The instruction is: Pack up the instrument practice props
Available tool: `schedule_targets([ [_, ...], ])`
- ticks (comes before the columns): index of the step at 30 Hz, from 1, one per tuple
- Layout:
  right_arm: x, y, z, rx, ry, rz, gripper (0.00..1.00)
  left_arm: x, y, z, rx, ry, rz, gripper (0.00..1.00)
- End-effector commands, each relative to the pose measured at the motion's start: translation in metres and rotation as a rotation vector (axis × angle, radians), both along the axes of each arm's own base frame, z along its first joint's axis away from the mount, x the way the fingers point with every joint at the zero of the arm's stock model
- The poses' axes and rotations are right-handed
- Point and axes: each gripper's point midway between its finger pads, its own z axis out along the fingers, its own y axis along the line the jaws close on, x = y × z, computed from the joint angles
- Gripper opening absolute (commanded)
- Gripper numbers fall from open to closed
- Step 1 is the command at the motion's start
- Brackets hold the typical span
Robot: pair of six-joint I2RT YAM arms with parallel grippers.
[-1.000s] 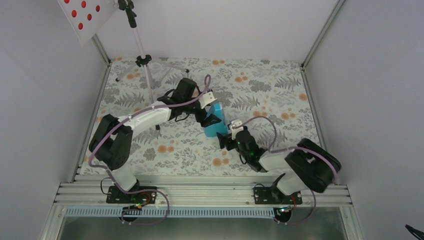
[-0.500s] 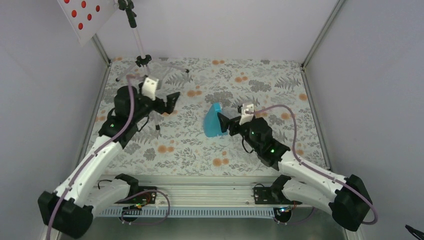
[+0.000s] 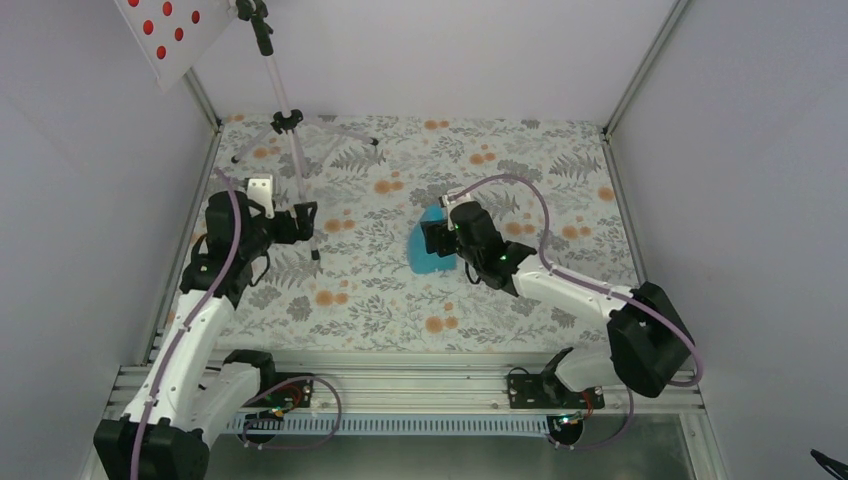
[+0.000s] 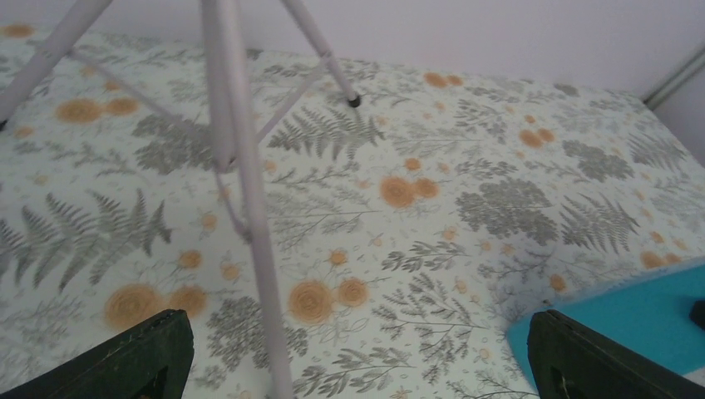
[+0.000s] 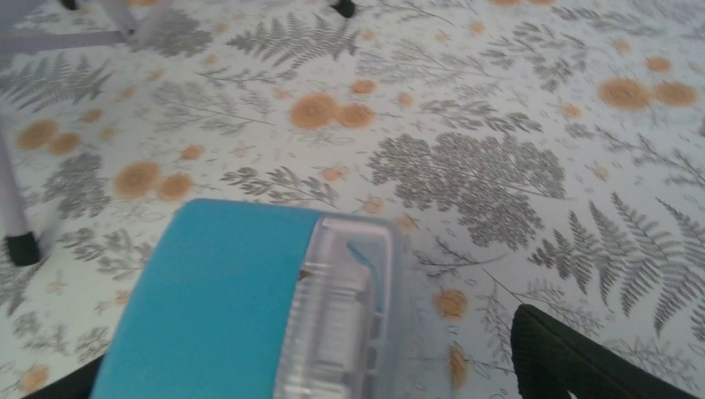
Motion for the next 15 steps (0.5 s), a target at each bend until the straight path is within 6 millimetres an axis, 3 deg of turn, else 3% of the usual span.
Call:
schedule_targets([
  [1,0.021,-0.032,-0.005,-0.004,-0.003,-0.142,0.81,0.0,0.019,-0.005,-0.053,0.053,0.092,1.0],
  [8,0.052,-0.084,-0.007,-0.052,-0.077,-0.293,0.72,0.005,0.032,-0.016,-0.135,0.062,0.118,1.0],
  [11,0.077,-0.114,-0.011,-0.051,-0.084,-0.361,0.71,0.01,0.035,-0.022,-0.185,0.059,0.121,1.0],
  [15,0.111,-0.138,-0.017,-0.076,-0.089,-0.414,0.7,0.024,0.035,-0.019,-0.286,0.033,0.086,1.0],
])
